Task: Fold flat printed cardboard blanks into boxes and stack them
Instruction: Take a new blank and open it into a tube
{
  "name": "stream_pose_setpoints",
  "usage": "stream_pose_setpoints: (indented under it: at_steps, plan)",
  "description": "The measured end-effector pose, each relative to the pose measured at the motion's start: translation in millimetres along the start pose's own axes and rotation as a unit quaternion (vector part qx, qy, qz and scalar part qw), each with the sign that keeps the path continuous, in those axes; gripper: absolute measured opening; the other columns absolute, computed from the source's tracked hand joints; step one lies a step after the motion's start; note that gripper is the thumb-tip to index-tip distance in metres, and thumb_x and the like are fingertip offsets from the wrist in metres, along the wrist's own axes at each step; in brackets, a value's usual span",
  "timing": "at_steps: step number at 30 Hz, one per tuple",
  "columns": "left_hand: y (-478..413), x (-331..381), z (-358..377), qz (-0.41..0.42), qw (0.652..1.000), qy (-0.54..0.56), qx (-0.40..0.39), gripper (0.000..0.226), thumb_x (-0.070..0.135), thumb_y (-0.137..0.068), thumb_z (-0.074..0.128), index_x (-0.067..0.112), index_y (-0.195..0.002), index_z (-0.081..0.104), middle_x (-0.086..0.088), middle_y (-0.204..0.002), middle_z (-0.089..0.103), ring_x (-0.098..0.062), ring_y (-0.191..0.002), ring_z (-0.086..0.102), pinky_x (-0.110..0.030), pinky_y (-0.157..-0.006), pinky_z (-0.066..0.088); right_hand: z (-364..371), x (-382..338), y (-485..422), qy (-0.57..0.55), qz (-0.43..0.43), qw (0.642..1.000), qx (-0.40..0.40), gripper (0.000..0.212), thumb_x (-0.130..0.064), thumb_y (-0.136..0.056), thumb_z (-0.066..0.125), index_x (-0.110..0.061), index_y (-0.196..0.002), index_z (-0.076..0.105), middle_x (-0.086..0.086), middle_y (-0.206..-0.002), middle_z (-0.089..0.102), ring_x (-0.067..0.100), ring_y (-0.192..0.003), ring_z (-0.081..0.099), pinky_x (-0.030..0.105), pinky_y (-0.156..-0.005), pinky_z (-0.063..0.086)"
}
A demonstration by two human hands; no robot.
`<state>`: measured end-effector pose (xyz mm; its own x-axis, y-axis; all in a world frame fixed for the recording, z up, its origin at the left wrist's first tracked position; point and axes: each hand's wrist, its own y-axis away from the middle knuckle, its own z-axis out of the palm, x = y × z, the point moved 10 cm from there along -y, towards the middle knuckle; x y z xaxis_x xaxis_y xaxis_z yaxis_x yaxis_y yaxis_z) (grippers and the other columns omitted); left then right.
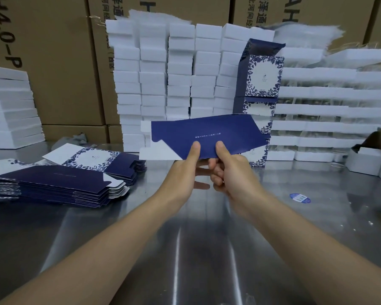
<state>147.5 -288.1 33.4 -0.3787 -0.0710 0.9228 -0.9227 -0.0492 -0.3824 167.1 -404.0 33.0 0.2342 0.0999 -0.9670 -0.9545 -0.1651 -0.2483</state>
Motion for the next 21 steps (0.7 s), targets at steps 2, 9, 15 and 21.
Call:
stream_pose_setpoints:
  at_steps: [2,9,15,21]
  plan:
    - [1.2,-3.1,4.8,-0.005,1.000,-0.001,-0.009,0.068,0.057,-0.112,0.026,0.015,-0.105,0.079,-0.001,-0.098,0.082,-0.015,-0.093,0.078,-0.037,-0.080,0.065,0.8,-0.3,0.5,0.010,0.003,1.000,-0.007,0.056,-0.050,-0.110,0.046,-0.015,-0.068,0.057,-0.005,-0.049,0.037,0.011,-0.043,0.041,0.017,-0.044,0.038]
    - [-2.5,4.4,-6.6,0.023,0.999,-0.017,0.038,0.059,0.050,-0.114,0.025,0.028,-0.110,0.079,0.006,-0.099,0.082,-0.009,-0.094,0.078,-0.022,-0.066,0.060,-2.5,-0.4,1.5,-0.029,0.013,0.999,0.008,0.058,-0.055,-0.108,0.046,-0.016,-0.068,0.061,-0.006,-0.049,0.036,0.011,-0.043,0.039,0.019,-0.046,0.034]
    - [-4.7,-1.2,-17.4,-0.023,0.996,0.025,0.079,0.062,0.045,-0.115,0.019,0.028,-0.107,0.079,0.006,-0.097,0.083,-0.006,-0.092,0.078,-0.030,-0.071,0.055,-3.8,-5.1,0.7,0.012,-0.004,1.000,0.021,0.058,-0.049,-0.111,0.041,-0.014,-0.071,0.064,-0.006,-0.048,0.038,0.011,-0.042,0.041,0.020,-0.044,0.033]
    - [-4.5,-4.6,-9.9,-0.043,0.999,-0.005,0.018,0.068,0.058,-0.112,0.019,0.027,-0.114,0.079,0.009,-0.107,0.082,-0.010,-0.097,0.078,-0.034,-0.079,0.052,-18.1,0.6,-3.3,-0.038,0.009,0.996,0.077,0.055,-0.042,-0.112,0.041,-0.005,-0.078,0.063,-0.009,-0.043,0.043,0.008,-0.038,0.037,0.018,-0.039,0.030]
